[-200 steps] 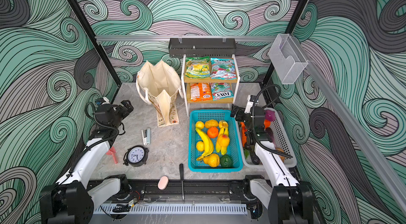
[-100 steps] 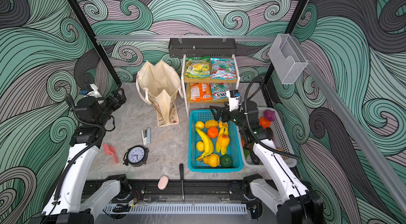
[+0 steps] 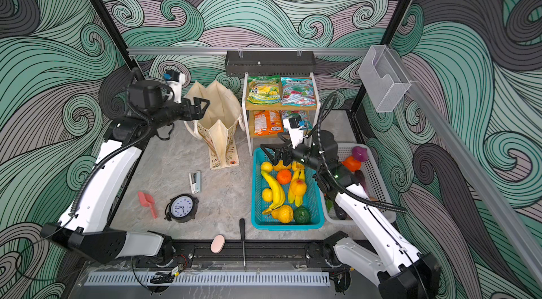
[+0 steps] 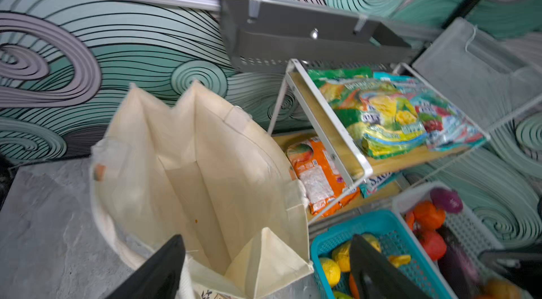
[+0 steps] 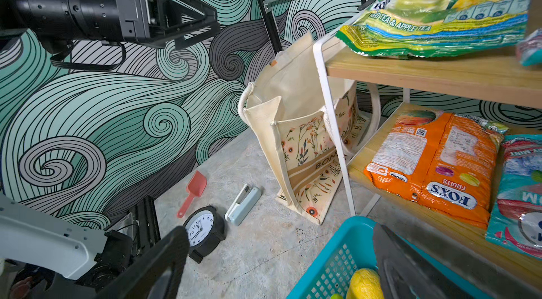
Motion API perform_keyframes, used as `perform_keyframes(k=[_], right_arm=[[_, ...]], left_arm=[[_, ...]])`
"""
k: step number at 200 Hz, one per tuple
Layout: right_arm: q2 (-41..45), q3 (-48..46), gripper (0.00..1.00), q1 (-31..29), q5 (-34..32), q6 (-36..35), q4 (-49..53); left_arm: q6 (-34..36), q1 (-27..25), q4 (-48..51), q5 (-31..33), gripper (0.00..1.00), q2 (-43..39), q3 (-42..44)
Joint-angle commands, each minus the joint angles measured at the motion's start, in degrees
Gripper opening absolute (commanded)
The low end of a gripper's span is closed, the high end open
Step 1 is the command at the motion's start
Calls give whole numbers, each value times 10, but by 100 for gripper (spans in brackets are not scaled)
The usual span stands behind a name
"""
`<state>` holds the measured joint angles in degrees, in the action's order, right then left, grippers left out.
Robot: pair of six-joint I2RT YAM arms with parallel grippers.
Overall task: Place the food into the grocery bag and tie it
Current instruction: 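Reach left gripper to the tote bag edge while right gripper moves over basket, then grasp the tote bag's near top edge with the left gripper and pull it open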
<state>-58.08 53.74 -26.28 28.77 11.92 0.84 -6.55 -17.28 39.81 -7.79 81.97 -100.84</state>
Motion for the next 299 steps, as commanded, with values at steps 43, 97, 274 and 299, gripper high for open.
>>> perform_keyframes(k=[43, 97, 274, 299], right_arm=[[35, -5, 96, 0, -3, -18, 12], [56, -20, 96, 0, -4, -20, -6], [62, -36, 96, 0, -22, -13, -16], [58, -36, 96, 0, -20, -9, -17]], left_arm=[[179, -84, 167, 69, 84, 103, -81], [238, -119, 118, 146, 87, 138, -69], [220, -142, 167, 195, 0, 143, -36], [202, -156, 194, 183, 0, 116, -18]])
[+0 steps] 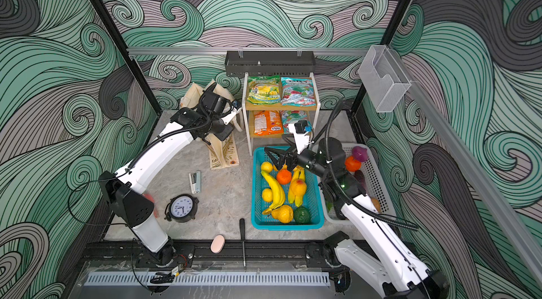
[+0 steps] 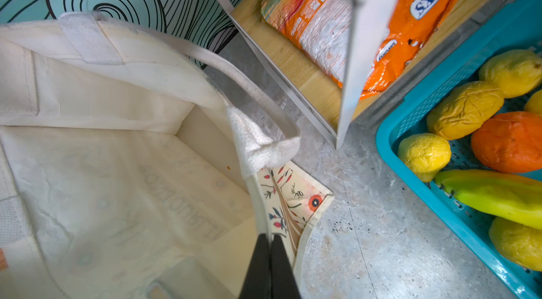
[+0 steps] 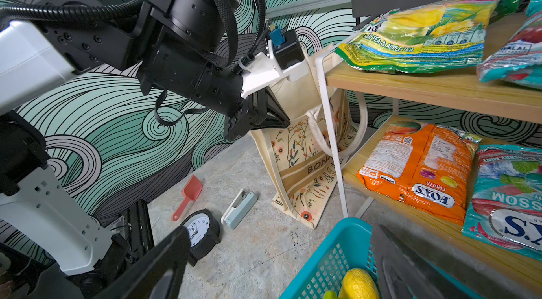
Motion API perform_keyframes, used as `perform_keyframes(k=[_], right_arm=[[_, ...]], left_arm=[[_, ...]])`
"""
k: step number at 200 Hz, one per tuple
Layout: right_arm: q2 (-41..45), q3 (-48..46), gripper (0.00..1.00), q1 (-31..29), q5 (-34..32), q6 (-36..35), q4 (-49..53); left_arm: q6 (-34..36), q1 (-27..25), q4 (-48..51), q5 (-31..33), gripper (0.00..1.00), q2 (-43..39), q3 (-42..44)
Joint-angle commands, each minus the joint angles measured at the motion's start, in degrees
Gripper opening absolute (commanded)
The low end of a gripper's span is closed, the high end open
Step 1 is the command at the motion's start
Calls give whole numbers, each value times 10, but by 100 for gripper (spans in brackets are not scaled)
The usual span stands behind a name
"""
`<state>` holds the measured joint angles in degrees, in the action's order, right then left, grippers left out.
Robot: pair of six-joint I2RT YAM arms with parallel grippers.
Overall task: Place the food into the grocery bag and tie it
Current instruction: 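Grasp the tote bag's near top edge with the left gripper and pull it open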
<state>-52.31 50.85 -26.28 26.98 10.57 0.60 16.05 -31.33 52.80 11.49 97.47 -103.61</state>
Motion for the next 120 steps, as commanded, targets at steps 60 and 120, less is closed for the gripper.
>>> perform_keyframes(k=[60, 120], right_arm=[[1, -9, 95, 0, 1, 10, -18], [0, -9, 95, 0, 8, 31, -27]], left_arm=[[-109, -65, 172, 2, 0, -75, 26], [-199, -138, 133, -35, 0, -156, 123]])
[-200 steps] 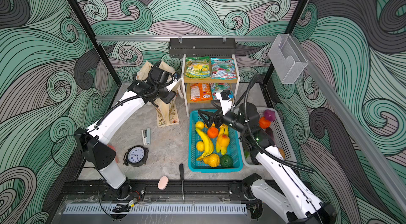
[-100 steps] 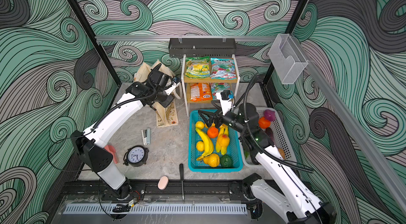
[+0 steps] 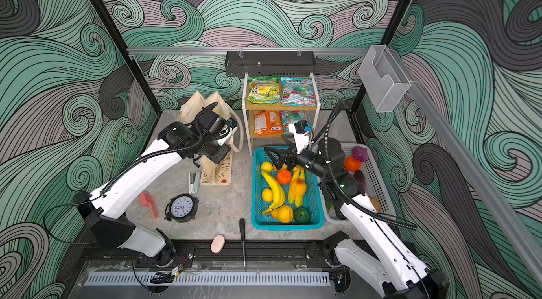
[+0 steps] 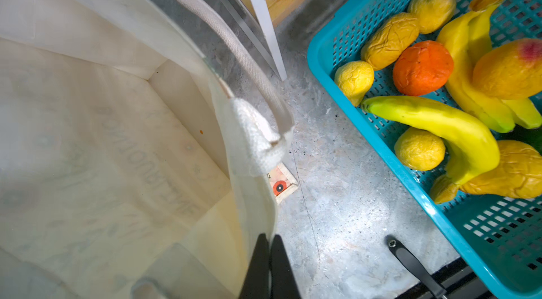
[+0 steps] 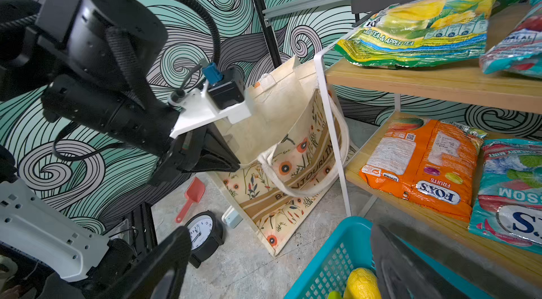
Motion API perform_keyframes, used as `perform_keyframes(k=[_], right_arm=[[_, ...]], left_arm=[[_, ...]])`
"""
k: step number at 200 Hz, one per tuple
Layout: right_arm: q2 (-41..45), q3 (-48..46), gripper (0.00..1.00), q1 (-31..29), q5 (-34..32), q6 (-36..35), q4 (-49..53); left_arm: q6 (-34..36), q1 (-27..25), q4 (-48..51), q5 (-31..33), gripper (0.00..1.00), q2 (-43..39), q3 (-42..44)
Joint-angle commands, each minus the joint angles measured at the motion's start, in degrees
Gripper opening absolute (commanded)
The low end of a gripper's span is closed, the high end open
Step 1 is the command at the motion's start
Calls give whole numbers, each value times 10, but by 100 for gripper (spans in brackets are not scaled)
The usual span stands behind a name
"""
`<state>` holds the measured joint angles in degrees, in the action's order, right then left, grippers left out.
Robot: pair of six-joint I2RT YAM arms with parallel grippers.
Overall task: Place the food into the grocery bag and tie it
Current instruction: 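Grasp the tote bag's near top edge with the left gripper and pull it open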
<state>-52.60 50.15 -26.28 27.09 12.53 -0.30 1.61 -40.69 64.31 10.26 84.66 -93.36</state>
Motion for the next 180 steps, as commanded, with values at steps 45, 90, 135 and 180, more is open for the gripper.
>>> perform_keyframes(k=[45, 90, 135, 180], right_arm=[[5, 0, 95, 0, 5, 12, -18], [0, 5, 95, 0, 3, 16, -23], [-25, 21, 99, -1, 6, 36, -13], [-33, 32, 100, -1, -10, 24, 16]], left_arm=[[-133, -88, 35, 3, 0, -88, 62], [-182, -122, 24, 0, 4, -113, 97], [-171, -117, -31, 34, 70, -149, 72], [-187, -6, -52, 56, 87, -196, -5]])
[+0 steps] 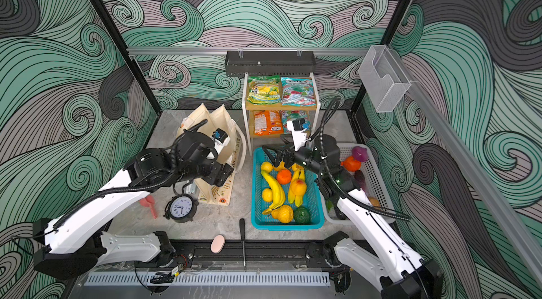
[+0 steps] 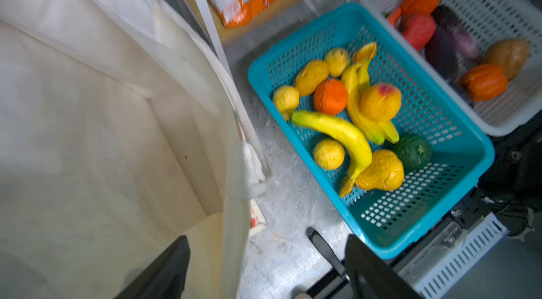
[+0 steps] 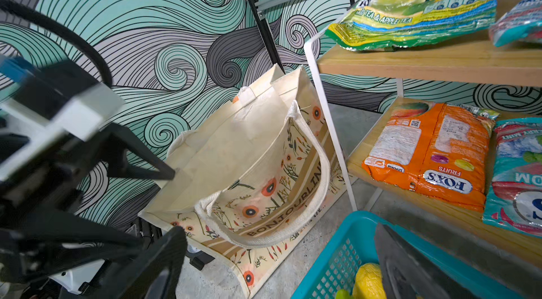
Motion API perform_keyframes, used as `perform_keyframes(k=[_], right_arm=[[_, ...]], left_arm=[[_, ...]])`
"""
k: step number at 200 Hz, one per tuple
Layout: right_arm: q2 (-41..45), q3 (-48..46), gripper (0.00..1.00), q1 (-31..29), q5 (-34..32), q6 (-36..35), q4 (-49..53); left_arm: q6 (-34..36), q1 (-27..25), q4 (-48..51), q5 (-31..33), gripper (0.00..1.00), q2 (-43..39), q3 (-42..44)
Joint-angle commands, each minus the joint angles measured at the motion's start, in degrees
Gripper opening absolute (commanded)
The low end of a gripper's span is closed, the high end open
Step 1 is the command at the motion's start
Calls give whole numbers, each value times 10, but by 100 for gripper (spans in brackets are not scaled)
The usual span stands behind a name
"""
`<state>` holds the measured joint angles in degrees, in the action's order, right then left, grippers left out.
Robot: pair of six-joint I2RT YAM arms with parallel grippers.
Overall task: Place the food into the grocery bag and tie it
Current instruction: 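Grasp the tote bag's near top edge with the left gripper and pull it open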
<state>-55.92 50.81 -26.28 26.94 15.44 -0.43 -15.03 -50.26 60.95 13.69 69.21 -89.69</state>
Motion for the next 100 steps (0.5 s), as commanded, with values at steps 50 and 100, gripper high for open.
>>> perform_keyframes(k=[50, 100], right_arm=[[2, 19, 100, -1, -14, -15, 18], [-6, 12, 100, -1, -3, -24, 22]], left_arm=[[-23, 369, -10, -119, 87, -41, -3], [-30, 440, -71, -156, 88, 38, 42]])
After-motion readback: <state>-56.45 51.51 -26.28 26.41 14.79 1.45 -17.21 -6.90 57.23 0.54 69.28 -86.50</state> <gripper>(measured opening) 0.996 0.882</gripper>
